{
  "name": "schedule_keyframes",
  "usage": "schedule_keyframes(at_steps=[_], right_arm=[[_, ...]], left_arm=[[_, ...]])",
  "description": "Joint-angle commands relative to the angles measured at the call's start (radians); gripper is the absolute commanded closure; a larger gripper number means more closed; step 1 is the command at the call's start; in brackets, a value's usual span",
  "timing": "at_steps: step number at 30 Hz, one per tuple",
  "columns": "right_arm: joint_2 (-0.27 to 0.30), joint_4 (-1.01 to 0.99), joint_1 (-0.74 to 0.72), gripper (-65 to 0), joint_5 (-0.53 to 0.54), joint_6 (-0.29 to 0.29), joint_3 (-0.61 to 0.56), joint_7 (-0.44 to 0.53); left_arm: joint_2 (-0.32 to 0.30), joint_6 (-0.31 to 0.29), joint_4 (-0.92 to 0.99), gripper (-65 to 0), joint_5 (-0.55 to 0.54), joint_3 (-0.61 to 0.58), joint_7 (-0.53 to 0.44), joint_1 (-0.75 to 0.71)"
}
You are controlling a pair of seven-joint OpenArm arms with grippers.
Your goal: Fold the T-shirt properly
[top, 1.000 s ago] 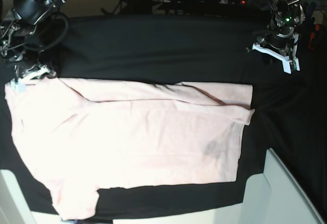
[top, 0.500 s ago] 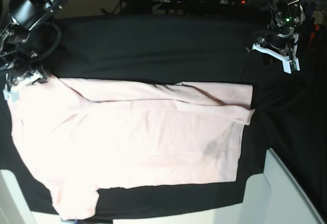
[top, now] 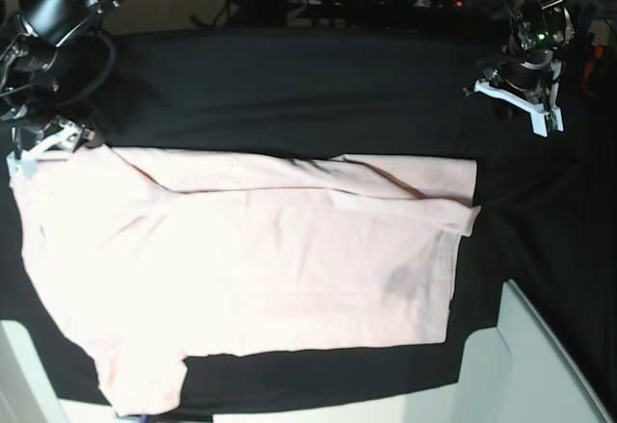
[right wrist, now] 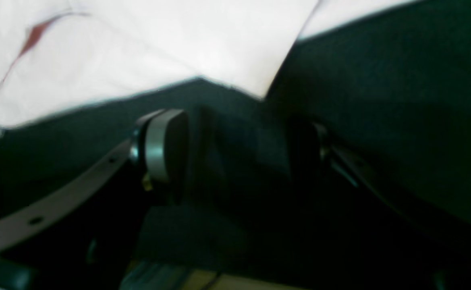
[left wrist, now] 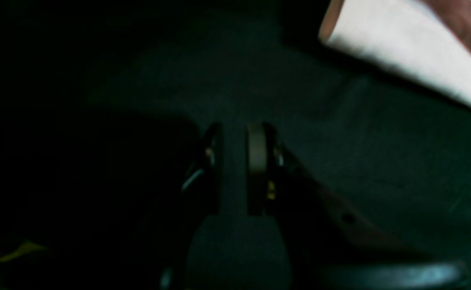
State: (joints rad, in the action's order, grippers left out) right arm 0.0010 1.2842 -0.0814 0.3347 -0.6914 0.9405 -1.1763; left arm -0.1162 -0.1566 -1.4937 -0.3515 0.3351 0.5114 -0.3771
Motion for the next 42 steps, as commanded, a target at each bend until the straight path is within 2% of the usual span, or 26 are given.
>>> schedule_keyframes(at_steps=[1, 12, 17, 19, 23, 24, 34, 38, 42], right_arm=[[0.014, 0.012, -0.013, -34.8, 0.020, -0.007, -0.001, 0.029], [0.034, -0.173, -0.025, -34.7, 0.020, -0.007, -0.010, 0.135], [0.034, -0.180, -0.034, -34.4, 0.020, -0.007, -0.011, 0.154], [0.034, -0.180, -0.037, -30.3, 0.020, -0.007, -0.011, 0.152], [0.034, -0.180, -0.039, -5.4, 0.020, -0.007, -0.011, 0.151], [0.034, -0.180, -0.039, -3.3, 0.020, -0.007, -0.011, 0.151], [0.035, -0.173, -0.044, 0.0, 0.020, -0.007, -0.015, 0.141], [0.055, -0.173, -0.079, 0.0, 0.019, -0.007, -0.015, 0.060], [0.058, -0.147, -0.105, 0.0, 0.019, -0.007, -0.015, 0.022]], left_arm=[[-0.009, 0.001, -0.012, -8.4, -0.005, 0.006, -0.018, -0.001], [-0.009, 0.001, -0.015, -8.4, -0.005, 0.006, -0.018, -0.003], [-0.010, 0.001, -0.018, -8.4, -0.005, 0.006, -0.020, -0.015], [-0.010, 0.001, -0.017, -8.4, -0.005, 0.006, -0.020, -0.015], [-0.010, 0.001, -0.017, -8.4, -0.005, 0.006, -0.020, -0.016], [-0.010, 0.001, -0.017, -8.4, -0.005, 0.006, -0.020, -0.016], [-0.010, 0.001, -0.015, -8.4, -0.005, 0.006, -0.020, -0.016], [-0.010, 0.001, -0.014, -8.4, -0.005, 0.006, -0.020, -0.016], [-0.009, 0.001, -0.014, -8.4, -0.005, 0.006, -0.020, -0.016]])
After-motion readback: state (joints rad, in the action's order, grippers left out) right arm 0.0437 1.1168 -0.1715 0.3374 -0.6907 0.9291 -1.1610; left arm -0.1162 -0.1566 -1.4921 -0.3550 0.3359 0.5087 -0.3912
